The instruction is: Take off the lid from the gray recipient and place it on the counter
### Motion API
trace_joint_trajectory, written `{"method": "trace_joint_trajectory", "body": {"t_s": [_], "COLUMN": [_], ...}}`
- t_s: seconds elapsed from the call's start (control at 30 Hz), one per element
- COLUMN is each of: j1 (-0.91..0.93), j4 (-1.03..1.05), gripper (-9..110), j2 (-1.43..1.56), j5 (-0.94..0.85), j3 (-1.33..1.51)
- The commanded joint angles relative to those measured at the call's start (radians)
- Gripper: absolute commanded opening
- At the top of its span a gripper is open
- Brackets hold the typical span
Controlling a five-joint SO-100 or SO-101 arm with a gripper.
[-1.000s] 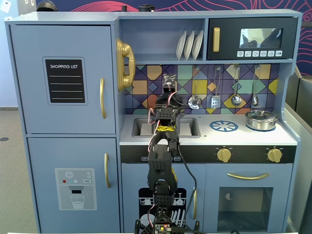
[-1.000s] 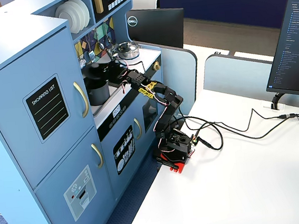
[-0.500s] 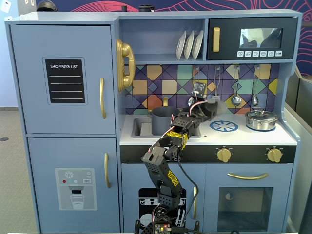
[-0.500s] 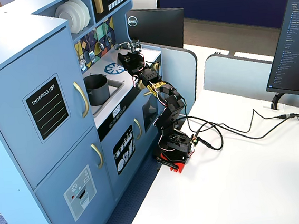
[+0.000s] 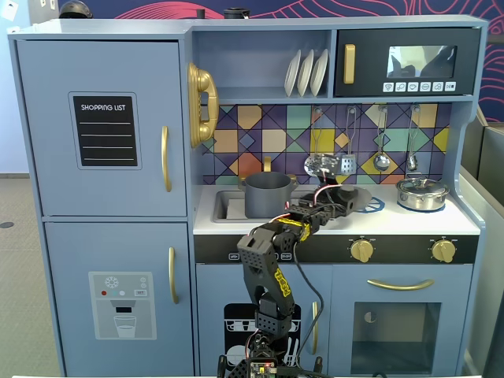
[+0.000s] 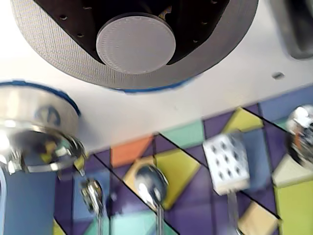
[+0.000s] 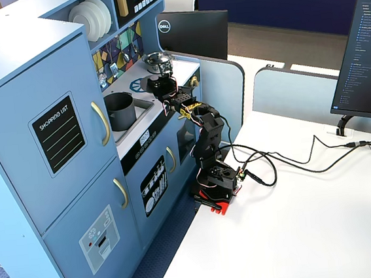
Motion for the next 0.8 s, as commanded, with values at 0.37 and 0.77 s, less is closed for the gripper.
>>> {"method": "trace_joint_trajectory", "body": {"t_s": [0.37, 0.77], "j1": [0.012, 0.035], "j4": [-0.106, -0.133], "gripper": [0, 21], "j2": [-0.1, -0.094], "j5": [-0.028, -0.005], "j3": [0.023, 0.04]}}
